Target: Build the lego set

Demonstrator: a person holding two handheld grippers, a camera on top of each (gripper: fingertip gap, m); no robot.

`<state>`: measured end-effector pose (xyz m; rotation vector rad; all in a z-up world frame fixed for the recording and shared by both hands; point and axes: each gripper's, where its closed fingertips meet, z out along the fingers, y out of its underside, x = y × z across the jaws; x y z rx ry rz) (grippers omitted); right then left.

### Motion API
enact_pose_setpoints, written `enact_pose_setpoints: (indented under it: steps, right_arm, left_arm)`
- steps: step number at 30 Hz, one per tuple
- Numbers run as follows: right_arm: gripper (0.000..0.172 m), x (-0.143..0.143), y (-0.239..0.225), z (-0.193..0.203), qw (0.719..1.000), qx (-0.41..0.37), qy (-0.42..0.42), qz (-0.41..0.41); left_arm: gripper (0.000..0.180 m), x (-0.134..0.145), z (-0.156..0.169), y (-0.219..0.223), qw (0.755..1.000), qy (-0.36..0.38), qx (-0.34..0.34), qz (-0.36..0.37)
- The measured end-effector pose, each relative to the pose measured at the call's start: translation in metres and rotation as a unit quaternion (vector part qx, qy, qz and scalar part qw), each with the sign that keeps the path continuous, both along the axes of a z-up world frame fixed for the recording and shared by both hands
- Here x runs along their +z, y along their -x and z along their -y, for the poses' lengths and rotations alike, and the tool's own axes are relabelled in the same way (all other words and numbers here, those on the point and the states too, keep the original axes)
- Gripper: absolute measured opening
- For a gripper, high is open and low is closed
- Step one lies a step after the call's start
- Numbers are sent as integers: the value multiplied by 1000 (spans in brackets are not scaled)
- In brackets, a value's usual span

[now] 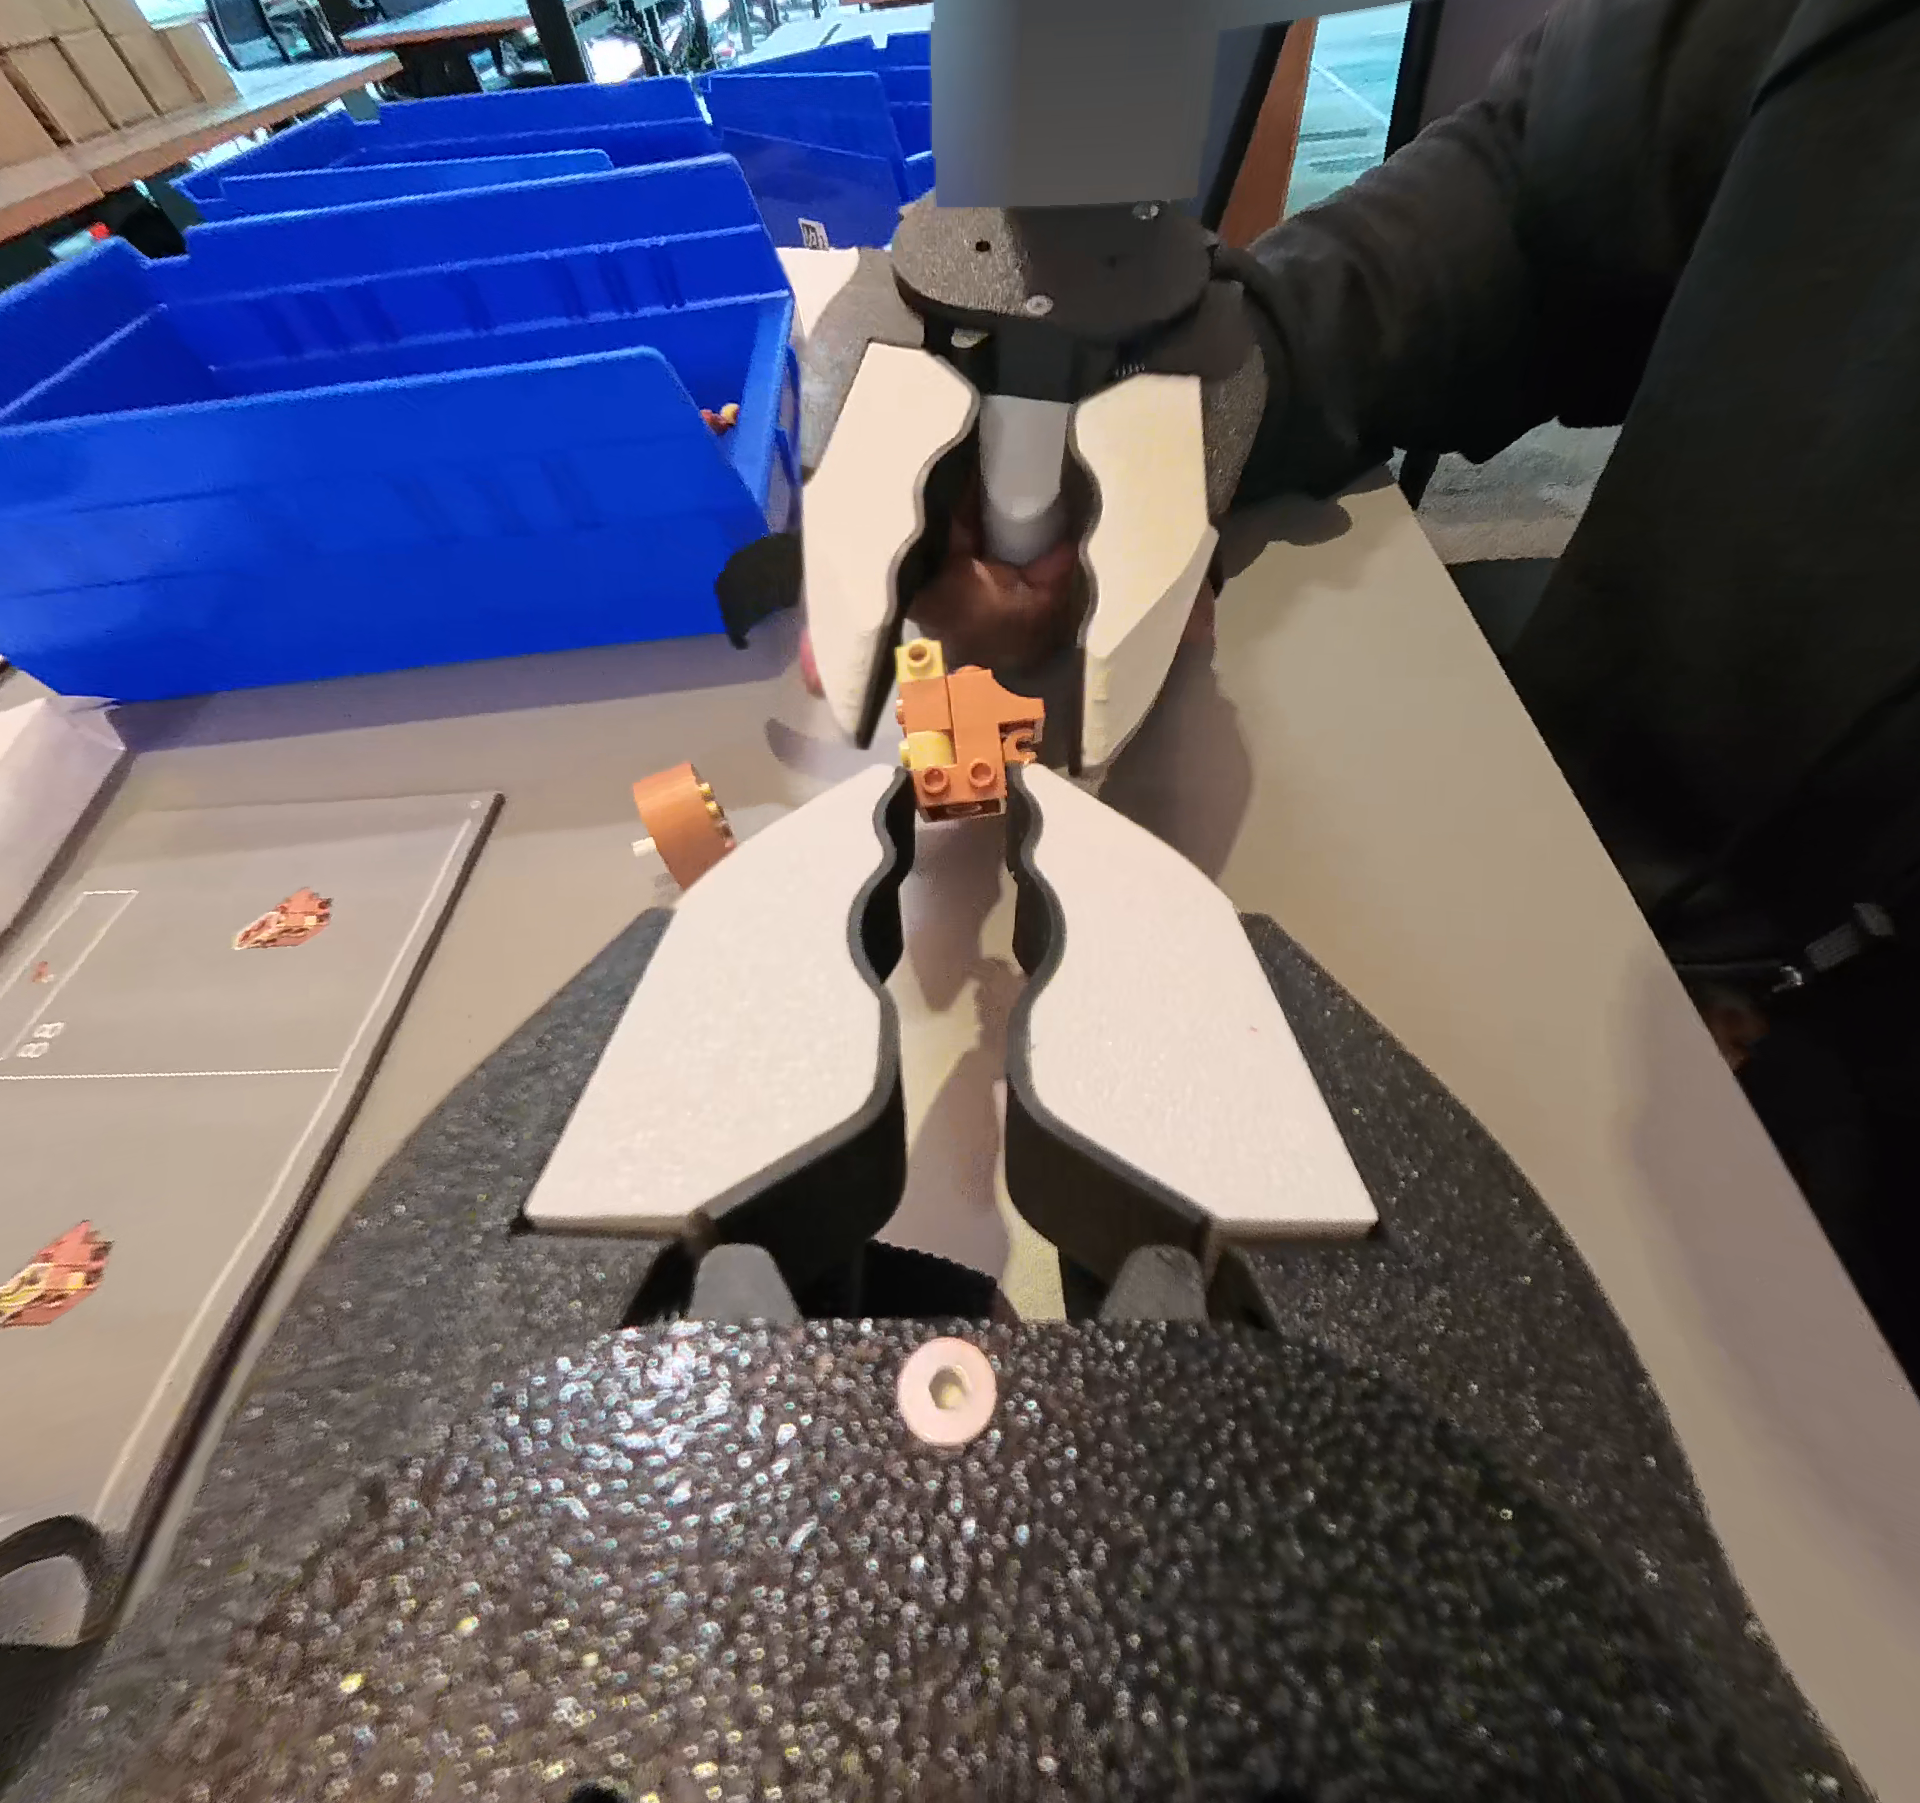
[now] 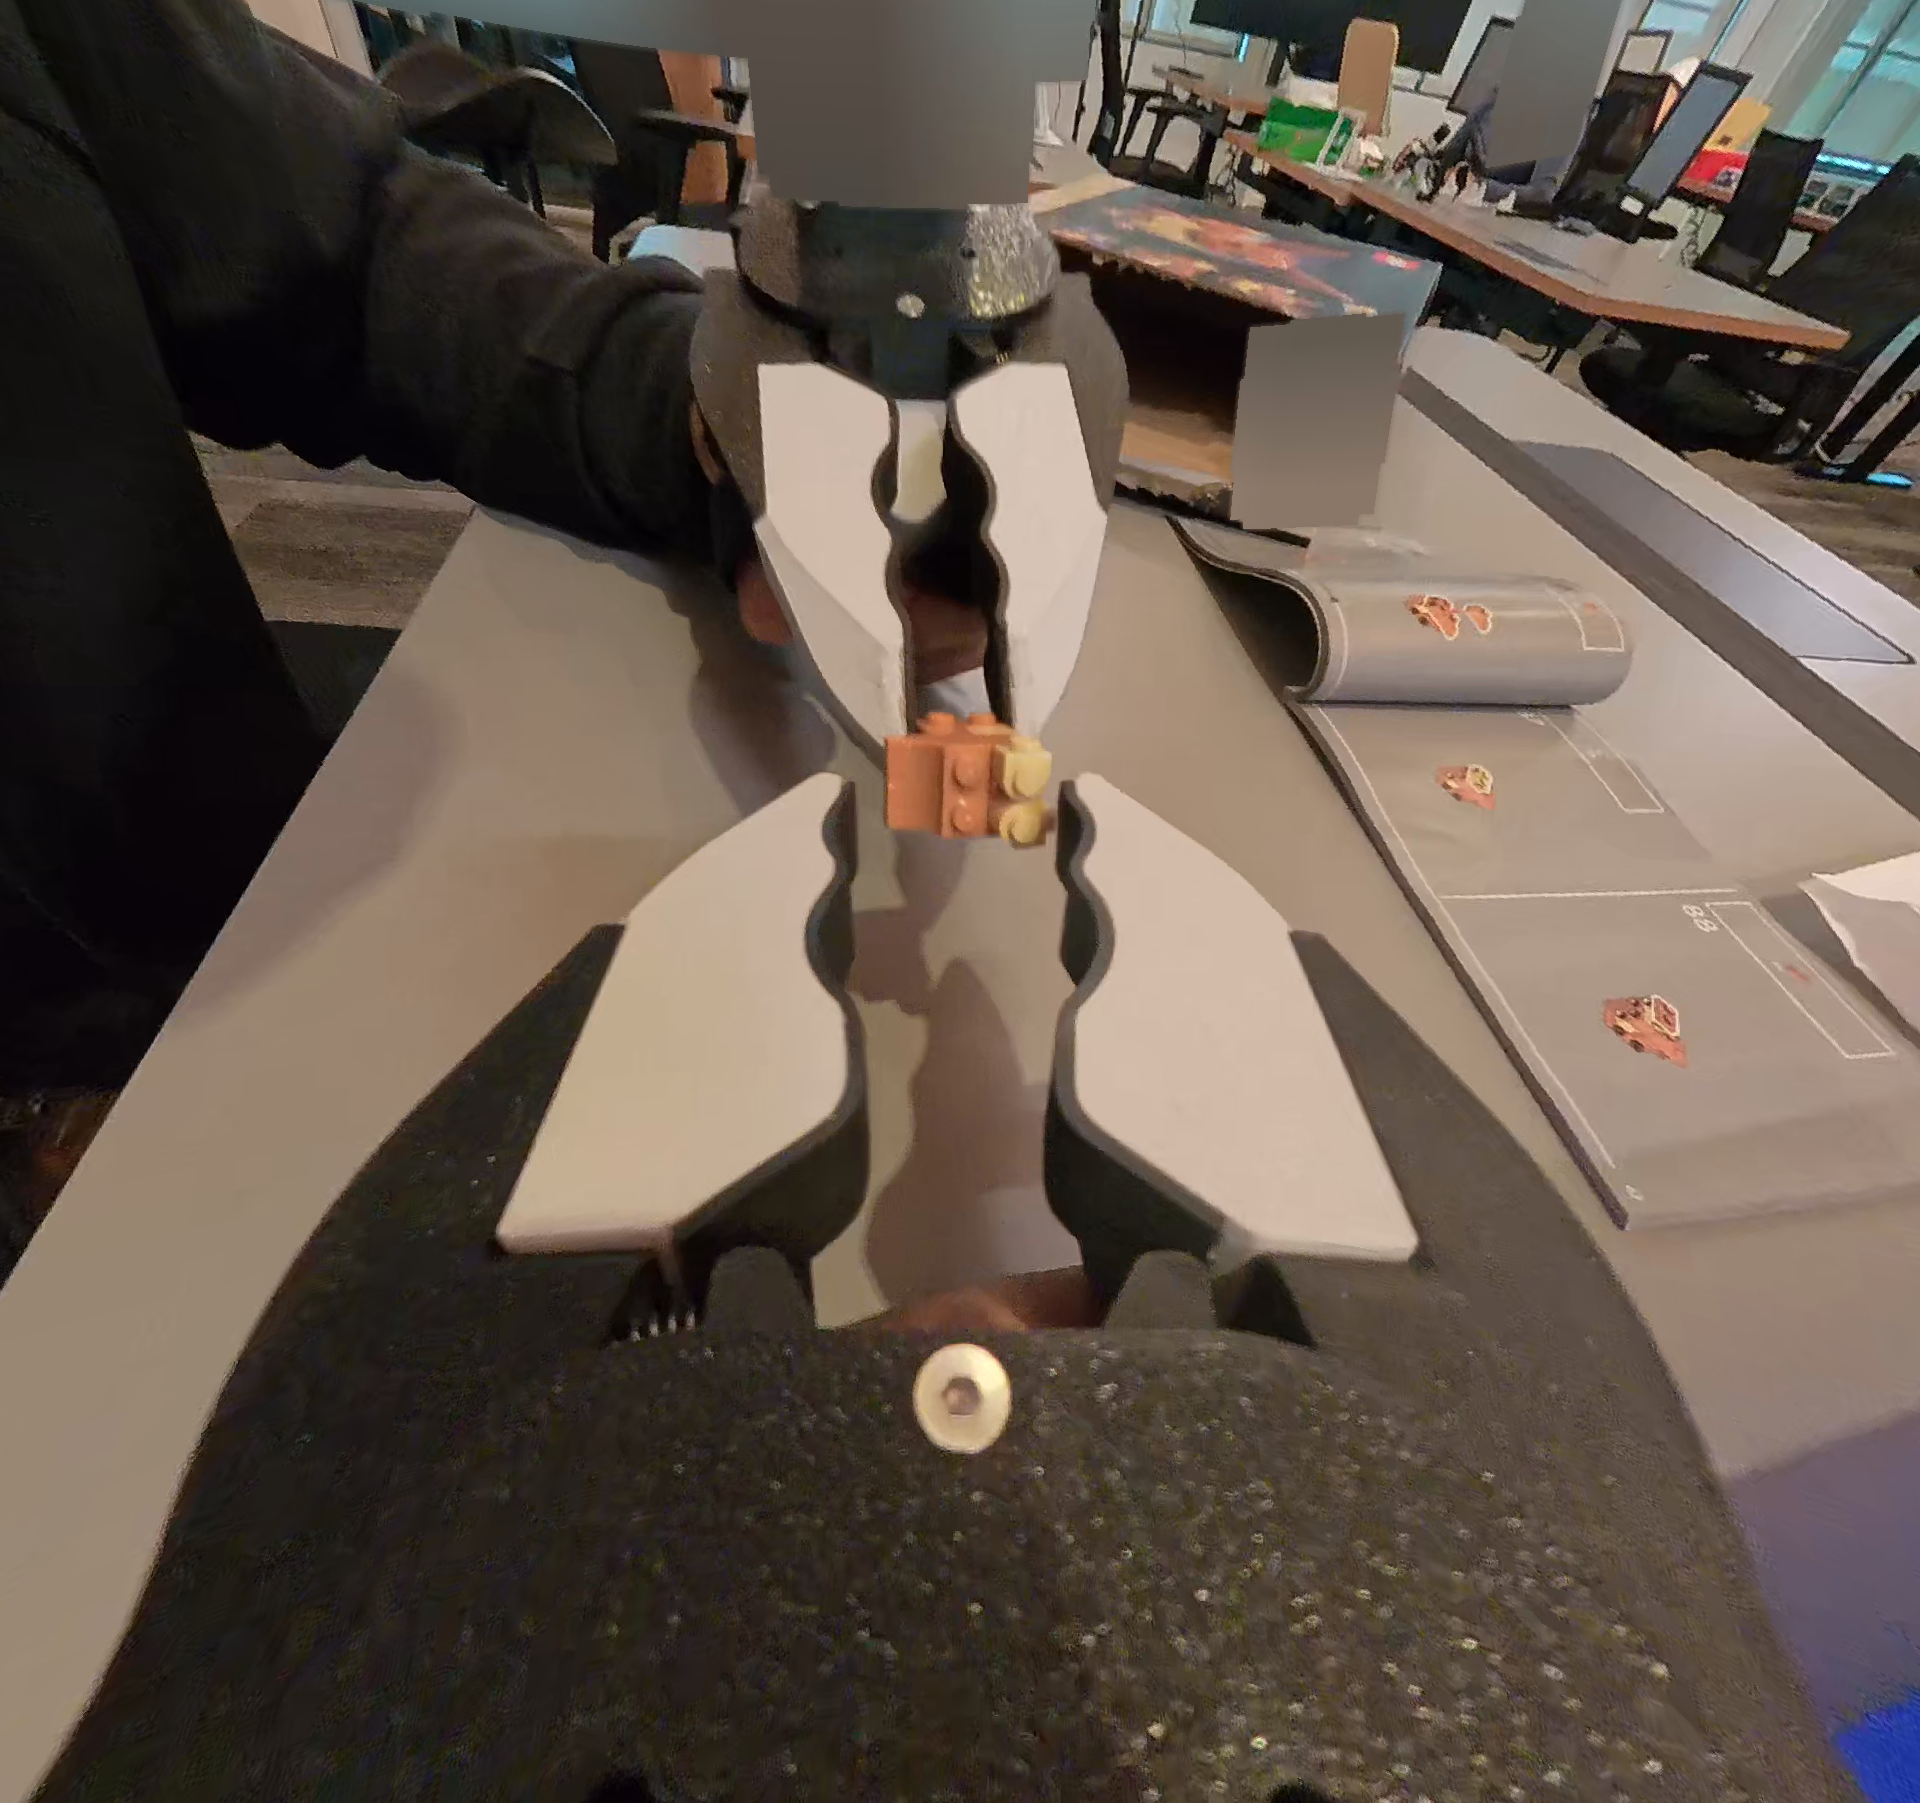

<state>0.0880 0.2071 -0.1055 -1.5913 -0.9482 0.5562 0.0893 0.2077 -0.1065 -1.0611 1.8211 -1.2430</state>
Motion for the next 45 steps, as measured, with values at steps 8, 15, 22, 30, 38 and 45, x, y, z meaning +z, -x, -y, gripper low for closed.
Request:
enact_pose_setpoints:
  steps: [8,15,22,30,38,45]
  right_arm:
    - [29,-14,1,-1,998,-4,11,56]
    - [30,-54,-22,-14,977,-56,64,195]
    - [30,-61,-26,-16,974,-62,93,198]
    - [30,-62,-27,-17,974,-64,94,197]
    - [32,-59,-26,-17,976,-63,89,188]
    - [32,-54,-28,-16,981,-55,99,156]
  left_arm:
    - [19,-28,0,0,998,-26,-6,-59]
    - [24,-48,-23,3,989,-95,38,-108]
    - [23,-50,-28,3,989,-78,46,-117]
    - [22,-53,-27,3,987,-92,44,-123]
    - [21,-55,-27,3,986,-97,44,-127]
    - [21,-53,-25,-1,986,-122,37,-105]
